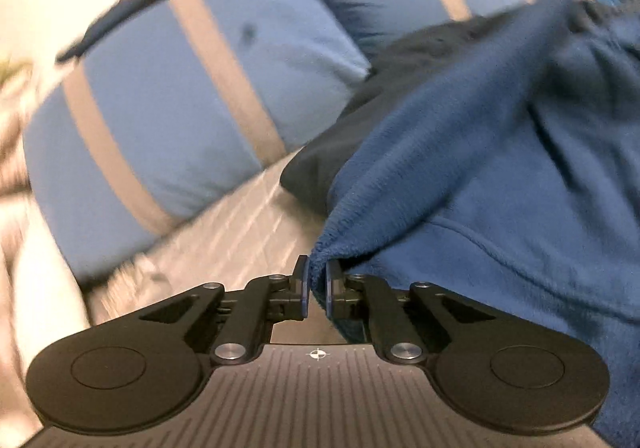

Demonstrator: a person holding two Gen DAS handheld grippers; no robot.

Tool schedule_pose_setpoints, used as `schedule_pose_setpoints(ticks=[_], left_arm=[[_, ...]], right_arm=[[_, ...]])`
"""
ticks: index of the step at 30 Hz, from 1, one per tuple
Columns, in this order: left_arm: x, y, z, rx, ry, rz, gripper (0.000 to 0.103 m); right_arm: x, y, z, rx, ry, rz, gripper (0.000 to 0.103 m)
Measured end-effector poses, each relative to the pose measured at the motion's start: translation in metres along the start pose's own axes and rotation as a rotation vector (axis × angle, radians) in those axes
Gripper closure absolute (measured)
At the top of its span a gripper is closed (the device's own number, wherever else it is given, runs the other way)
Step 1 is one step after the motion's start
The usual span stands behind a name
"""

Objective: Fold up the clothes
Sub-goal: 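Lift the cuff with the right gripper and carry the sleeve across the jacket, then lay the sleeve on the jacket body and open the right gripper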

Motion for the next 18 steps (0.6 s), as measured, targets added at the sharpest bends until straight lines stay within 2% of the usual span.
schedule_pose_setpoints(ticks=[2,4,7,9,14,15,17,18], left_arm=[[0.007,-0.006,-0.003,0.019,0.053,-0.03,0.094],[0.005,-0.01,-0.004,0.037,0.065,-0.038,0.094],[0.001,-0.013,-0.003,0.07,0.079,-0.024,0.094],[0.003,-0.014,0.001,0.09,0.104,-0.023,0.094],[0.013,-0.009,0.007,0.14,0.165,-0.06,0.078],[0.016,-0.003,0.007,0.141,0.166,-0.061,0.076],[0.021,0.013,0.004,0.136,0.173,-0.033,0.075],[0.024,0.024,0.003,0.122,0.176,-0.027,0.075]], right_arm=[[-0.017,-0.014,-0.029,0.084,-0.022,-0.053,0.094],[-0.035,-0.031,-0.06,0.172,-0.041,-0.11,0.094],[-0.048,-0.046,-0.091,0.254,-0.05,-0.143,0.095],[-0.047,-0.047,-0.101,0.265,-0.026,-0.152,0.095],[-0.028,-0.031,-0.106,0.238,0.093,-0.213,0.092],[-0.024,-0.026,-0.106,0.225,0.12,-0.23,0.089],[-0.019,-0.016,-0.105,0.187,0.166,-0.251,0.067],[-0.017,-0.01,-0.106,0.165,0.185,-0.259,0.046]])
Point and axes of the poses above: each gripper's, at about its wrist camera, not at the fingertips, and y roughly against the way its jaws point, x to its left, z to its top, the point moved 2 cm from there along -y, roughly the way its jaws point, and after that the axes turned 13 degrees about x, right-handed, at the moved point
